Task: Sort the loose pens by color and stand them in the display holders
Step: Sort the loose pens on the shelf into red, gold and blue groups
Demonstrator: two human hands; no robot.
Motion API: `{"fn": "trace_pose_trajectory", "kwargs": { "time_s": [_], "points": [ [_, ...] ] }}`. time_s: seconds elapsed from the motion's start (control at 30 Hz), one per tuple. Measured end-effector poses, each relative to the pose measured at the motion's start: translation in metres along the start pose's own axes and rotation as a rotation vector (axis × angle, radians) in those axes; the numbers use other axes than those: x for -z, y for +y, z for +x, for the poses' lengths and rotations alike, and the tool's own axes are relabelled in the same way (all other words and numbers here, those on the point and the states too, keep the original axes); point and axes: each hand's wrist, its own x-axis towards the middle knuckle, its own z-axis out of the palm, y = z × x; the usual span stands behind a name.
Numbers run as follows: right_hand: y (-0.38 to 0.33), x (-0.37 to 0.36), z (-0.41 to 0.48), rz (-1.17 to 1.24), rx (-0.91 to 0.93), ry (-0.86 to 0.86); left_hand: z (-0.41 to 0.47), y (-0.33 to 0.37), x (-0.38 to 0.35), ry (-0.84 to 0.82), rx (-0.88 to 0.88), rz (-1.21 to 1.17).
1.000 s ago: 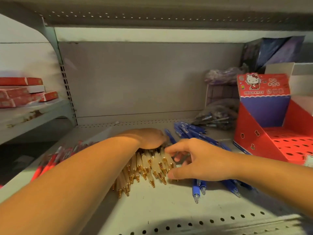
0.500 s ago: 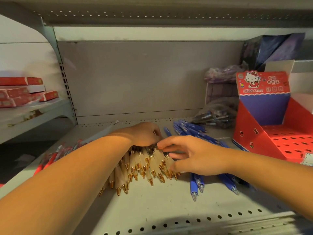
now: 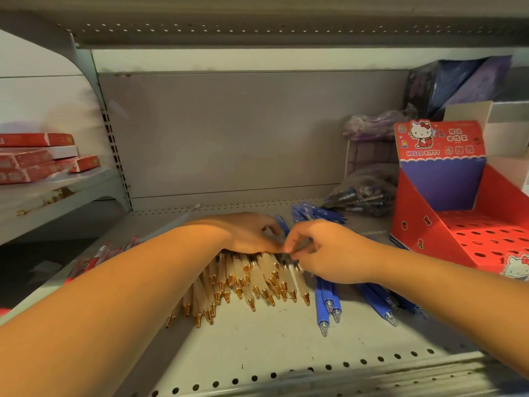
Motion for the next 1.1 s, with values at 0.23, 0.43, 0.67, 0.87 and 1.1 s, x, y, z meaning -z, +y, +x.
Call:
{"fn": "trace_pose_trajectory", "kwargs": {
  "time_s": [0.23,0.43,0.67,0.87,1.1],
  "points": [
    [-0.002,-0.003,0.006,-0.462,-0.068,-0.038,-0.013,-0.001,0.006,0.24,0.153,0.236],
    [-0.016,-0.009,0.021,-0.573,-0.138,-0.09,-0.027,0.001,0.008,0.261,0.256,0.039],
    [-0.03,0.015,0.031,-0.367,-0.228,-0.015,-0.04,-0.005,0.012,0.28,0.356,-0.069],
    [-0.052,-0.009,0.047,-0.124,-0.121,0.046,-0.044,-0.016,0.016,0.266,0.398,-0.083],
    [-0.05,-0.012,0.042,-0.166,-0.015,0.068,-0.024,-0.016,0.012,0.384,0.445,0.03]
  ]
}}
